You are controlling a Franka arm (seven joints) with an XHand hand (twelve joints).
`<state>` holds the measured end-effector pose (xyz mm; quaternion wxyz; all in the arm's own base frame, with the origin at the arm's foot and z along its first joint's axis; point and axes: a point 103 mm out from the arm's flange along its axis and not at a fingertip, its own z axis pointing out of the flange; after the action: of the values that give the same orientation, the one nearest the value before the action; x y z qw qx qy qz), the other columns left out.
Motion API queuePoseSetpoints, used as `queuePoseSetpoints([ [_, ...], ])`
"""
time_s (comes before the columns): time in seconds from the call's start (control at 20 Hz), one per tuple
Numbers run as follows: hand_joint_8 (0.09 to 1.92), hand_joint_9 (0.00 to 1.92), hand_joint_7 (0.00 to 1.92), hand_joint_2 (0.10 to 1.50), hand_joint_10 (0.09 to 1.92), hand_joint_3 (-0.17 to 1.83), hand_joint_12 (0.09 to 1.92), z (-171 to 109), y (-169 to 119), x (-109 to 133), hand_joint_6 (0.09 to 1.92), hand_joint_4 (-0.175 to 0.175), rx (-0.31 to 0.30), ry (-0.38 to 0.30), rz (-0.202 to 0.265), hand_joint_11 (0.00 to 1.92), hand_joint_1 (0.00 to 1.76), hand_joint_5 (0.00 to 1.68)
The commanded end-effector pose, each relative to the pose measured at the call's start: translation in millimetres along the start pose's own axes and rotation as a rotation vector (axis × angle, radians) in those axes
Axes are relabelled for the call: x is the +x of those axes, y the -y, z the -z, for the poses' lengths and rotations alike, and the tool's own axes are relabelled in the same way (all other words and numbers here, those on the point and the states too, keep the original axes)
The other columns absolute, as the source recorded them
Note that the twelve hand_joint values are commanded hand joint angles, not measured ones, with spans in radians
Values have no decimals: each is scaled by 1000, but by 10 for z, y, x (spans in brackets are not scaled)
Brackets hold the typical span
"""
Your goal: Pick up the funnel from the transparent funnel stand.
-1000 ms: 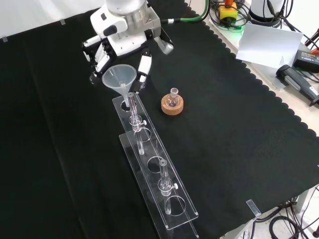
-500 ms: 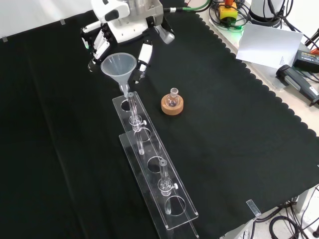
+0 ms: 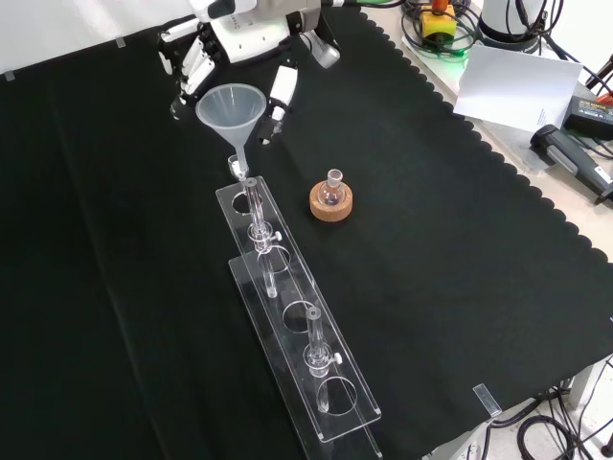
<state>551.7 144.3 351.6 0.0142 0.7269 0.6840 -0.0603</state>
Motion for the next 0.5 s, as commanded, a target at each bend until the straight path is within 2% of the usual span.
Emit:
queuePoseSetpoints([
  [0.05,472,806,994,750,378,602,1436,33,37,-15,201,51,3,2,7,0,796,835],
  [0.5,475,809,987,739,353,632,1426,21,175,-66,253,48,2,4,-14,0,794,807],
])
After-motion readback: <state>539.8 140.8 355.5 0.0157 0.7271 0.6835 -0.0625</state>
